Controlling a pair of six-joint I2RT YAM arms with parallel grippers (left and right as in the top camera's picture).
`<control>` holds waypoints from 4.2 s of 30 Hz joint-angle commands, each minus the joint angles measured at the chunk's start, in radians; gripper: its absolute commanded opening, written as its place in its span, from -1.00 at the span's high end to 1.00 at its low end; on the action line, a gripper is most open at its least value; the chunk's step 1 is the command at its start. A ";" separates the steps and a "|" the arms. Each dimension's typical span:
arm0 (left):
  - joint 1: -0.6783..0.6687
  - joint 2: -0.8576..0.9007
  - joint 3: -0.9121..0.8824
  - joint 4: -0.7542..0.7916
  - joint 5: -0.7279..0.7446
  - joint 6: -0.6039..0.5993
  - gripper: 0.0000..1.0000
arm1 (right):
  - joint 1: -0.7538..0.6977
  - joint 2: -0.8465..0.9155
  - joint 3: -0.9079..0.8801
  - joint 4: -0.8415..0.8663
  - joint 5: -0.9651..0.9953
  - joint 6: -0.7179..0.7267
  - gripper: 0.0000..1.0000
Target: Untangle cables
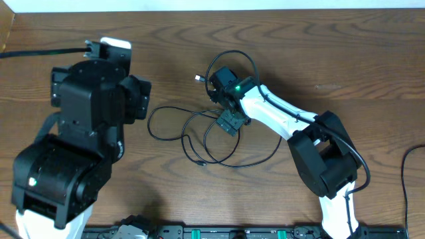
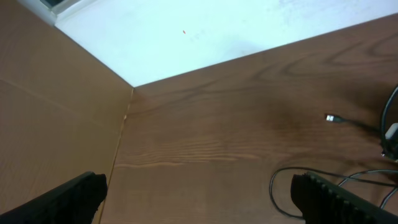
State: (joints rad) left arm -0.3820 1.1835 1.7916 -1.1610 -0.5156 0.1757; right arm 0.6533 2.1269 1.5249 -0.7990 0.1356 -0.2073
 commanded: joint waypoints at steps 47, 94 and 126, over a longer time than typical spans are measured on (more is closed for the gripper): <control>0.004 0.016 -0.003 -0.023 -0.016 -0.021 -1.00 | 0.010 -0.346 -0.001 0.211 0.251 0.046 0.98; 0.004 0.018 -0.003 -0.024 0.018 -0.021 -1.00 | -1.507 -0.691 -0.001 0.212 0.369 0.677 0.98; 0.004 0.018 -0.003 -0.030 0.018 -0.021 -1.00 | -0.992 -0.674 -0.010 -0.109 0.139 0.596 -0.99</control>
State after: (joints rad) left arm -0.3813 1.2098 1.7916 -1.1881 -0.4995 0.1749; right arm -0.4252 1.4780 1.5185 -0.8665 0.1699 0.4049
